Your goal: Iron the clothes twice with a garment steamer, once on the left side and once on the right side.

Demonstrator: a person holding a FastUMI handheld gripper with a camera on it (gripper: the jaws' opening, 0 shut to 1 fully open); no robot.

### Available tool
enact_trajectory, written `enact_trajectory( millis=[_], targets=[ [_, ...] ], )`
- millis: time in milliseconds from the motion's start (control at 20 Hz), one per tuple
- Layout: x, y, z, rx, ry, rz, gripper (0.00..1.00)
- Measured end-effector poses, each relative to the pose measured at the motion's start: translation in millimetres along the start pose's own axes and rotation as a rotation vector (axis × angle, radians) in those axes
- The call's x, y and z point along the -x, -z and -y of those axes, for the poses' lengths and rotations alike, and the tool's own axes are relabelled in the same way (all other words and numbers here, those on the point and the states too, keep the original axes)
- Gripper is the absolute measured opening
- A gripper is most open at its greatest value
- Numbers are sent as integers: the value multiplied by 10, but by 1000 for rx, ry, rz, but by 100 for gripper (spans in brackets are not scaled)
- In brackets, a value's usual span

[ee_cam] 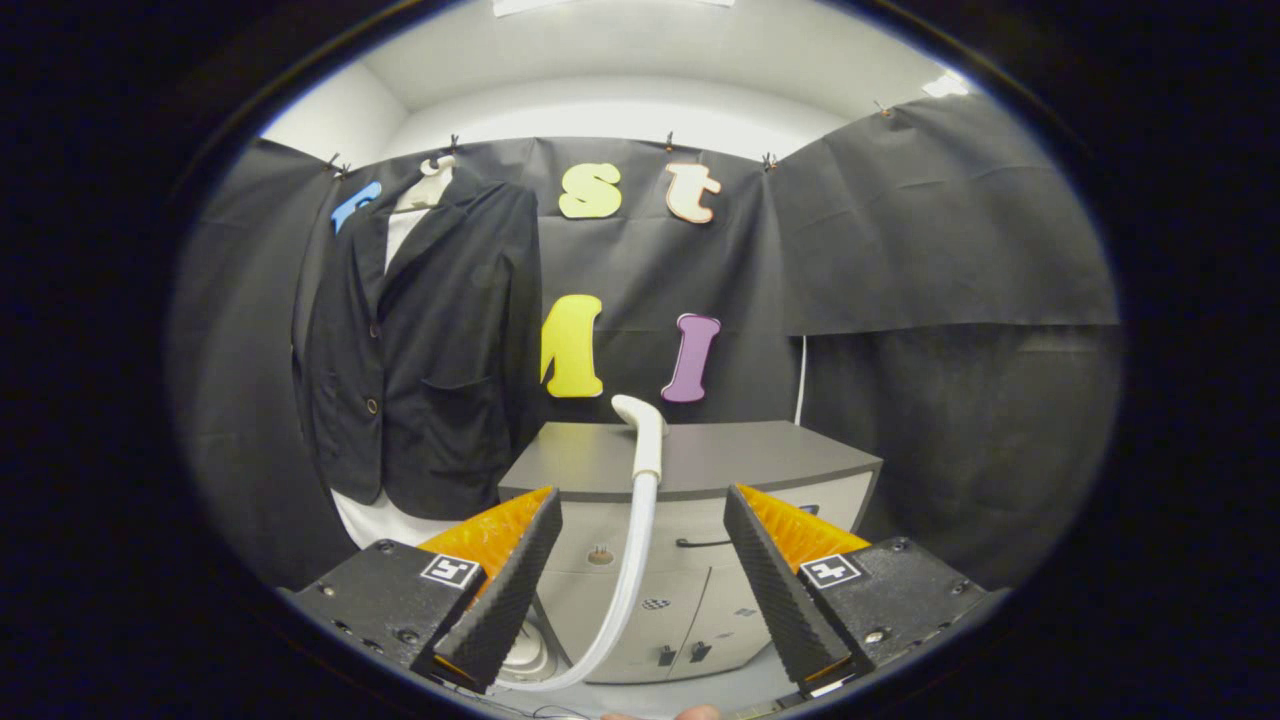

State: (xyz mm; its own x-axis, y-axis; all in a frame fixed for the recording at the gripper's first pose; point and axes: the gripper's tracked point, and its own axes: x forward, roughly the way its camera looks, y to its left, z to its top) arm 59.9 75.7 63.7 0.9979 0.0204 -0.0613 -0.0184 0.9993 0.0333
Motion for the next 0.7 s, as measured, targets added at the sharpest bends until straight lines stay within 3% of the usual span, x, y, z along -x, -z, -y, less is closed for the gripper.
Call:
enact_trajectory(
  millis=[700],
  targets=[
    [-1254, -407, -167, -17, -92, -67, 100]
  ],
)
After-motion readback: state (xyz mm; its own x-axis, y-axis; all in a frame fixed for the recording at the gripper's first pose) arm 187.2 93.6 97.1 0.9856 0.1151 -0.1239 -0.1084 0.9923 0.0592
